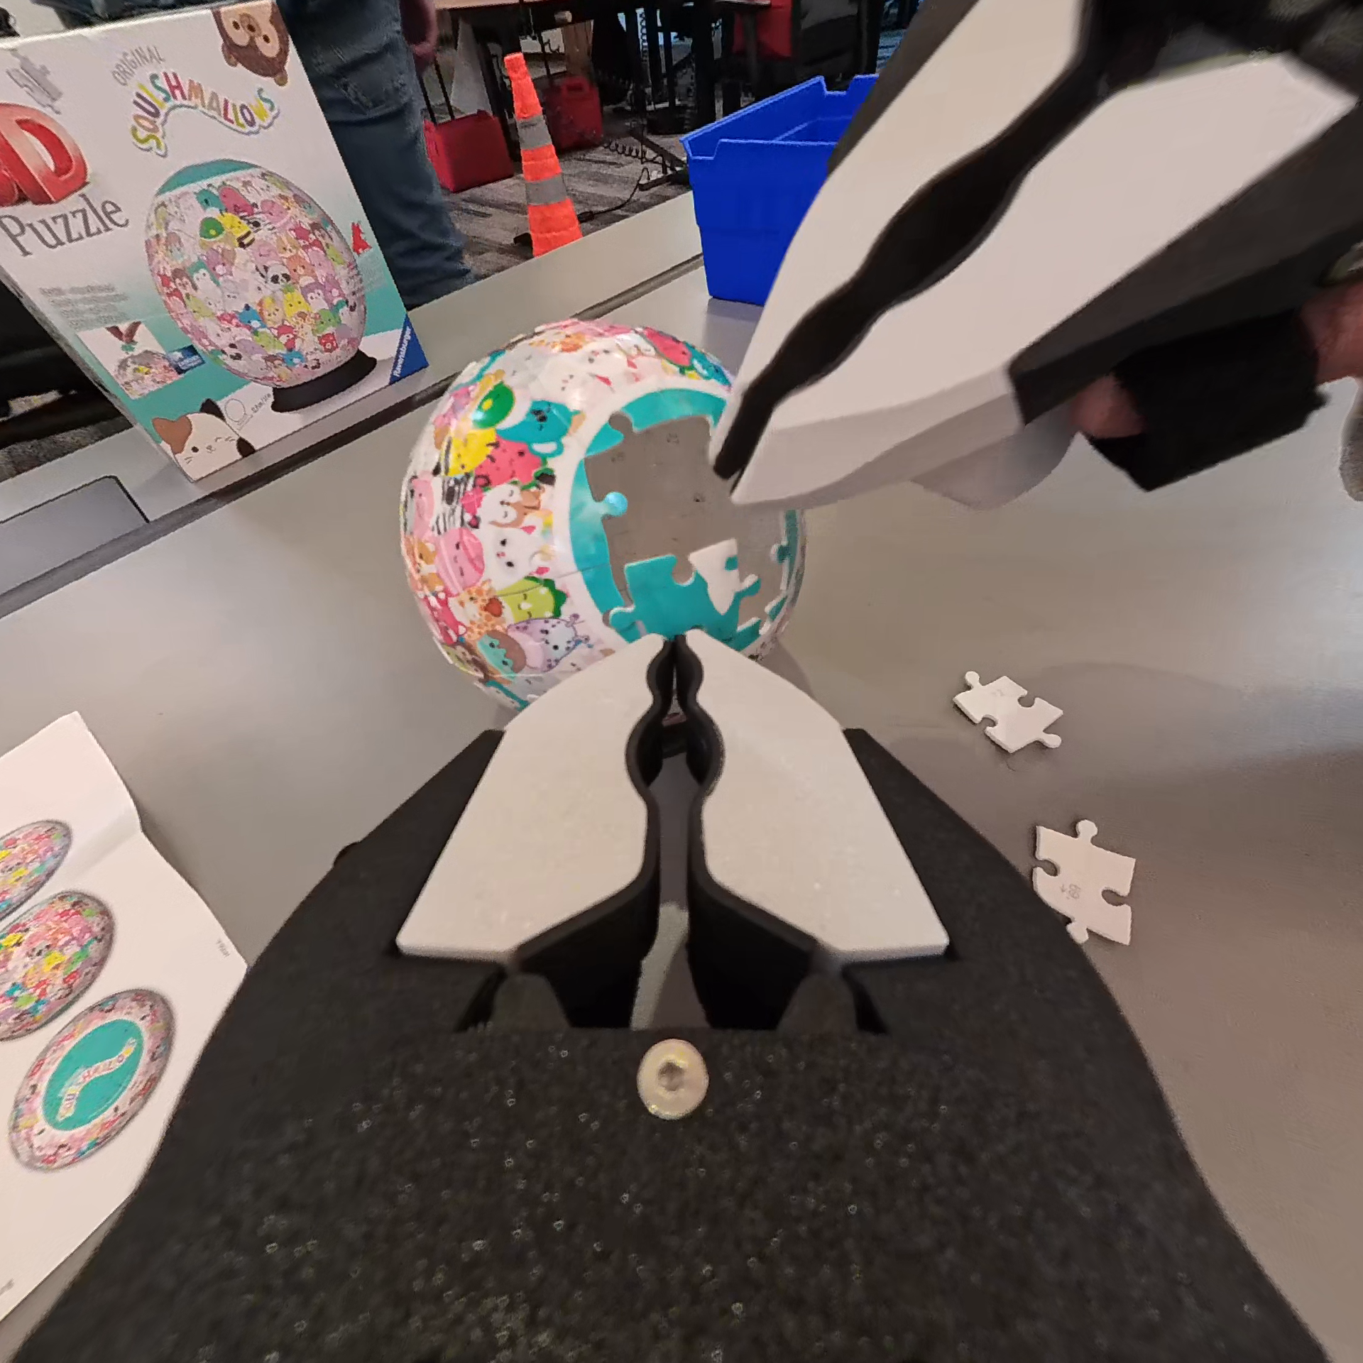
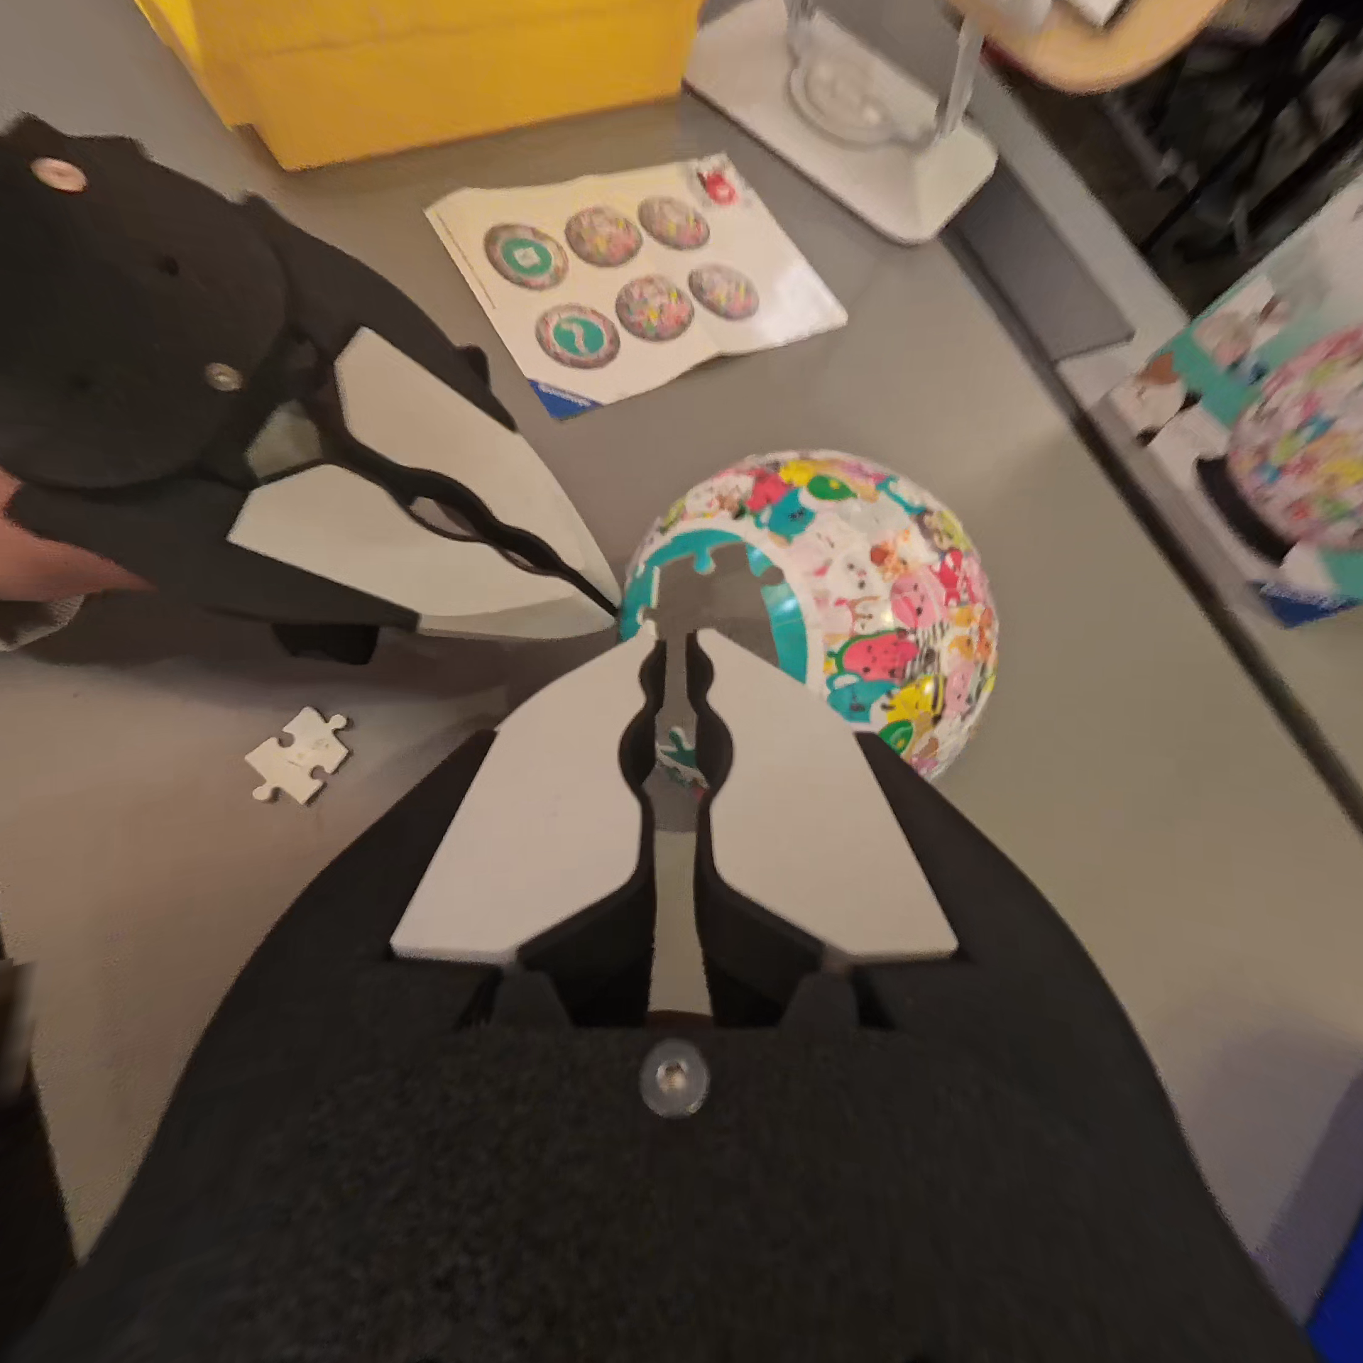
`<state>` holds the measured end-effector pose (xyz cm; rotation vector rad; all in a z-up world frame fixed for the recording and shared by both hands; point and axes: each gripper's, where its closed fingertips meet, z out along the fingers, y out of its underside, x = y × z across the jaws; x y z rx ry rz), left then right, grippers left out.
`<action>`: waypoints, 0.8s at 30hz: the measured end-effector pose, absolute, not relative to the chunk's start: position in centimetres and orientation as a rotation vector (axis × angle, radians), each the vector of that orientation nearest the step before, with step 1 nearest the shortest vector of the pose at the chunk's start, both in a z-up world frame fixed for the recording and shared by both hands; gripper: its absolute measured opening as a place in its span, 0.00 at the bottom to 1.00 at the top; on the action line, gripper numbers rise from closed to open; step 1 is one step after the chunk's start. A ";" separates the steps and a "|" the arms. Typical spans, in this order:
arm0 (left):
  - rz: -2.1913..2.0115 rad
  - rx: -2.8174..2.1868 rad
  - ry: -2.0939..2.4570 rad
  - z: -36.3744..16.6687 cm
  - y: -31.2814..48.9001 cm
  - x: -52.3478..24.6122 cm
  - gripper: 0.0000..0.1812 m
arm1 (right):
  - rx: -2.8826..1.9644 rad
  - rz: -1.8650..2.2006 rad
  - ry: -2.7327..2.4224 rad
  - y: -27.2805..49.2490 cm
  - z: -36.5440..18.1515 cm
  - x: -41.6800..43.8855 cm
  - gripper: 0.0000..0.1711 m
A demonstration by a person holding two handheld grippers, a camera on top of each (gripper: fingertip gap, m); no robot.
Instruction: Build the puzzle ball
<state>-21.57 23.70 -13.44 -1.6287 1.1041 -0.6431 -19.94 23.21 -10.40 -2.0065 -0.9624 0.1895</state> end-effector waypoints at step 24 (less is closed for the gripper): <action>-0.652 -1.712 1.273 -16.0 24.1 -24.1 0.34 | -1.628 0.299 -0.923 19.7 -9.4 -15.2 0.12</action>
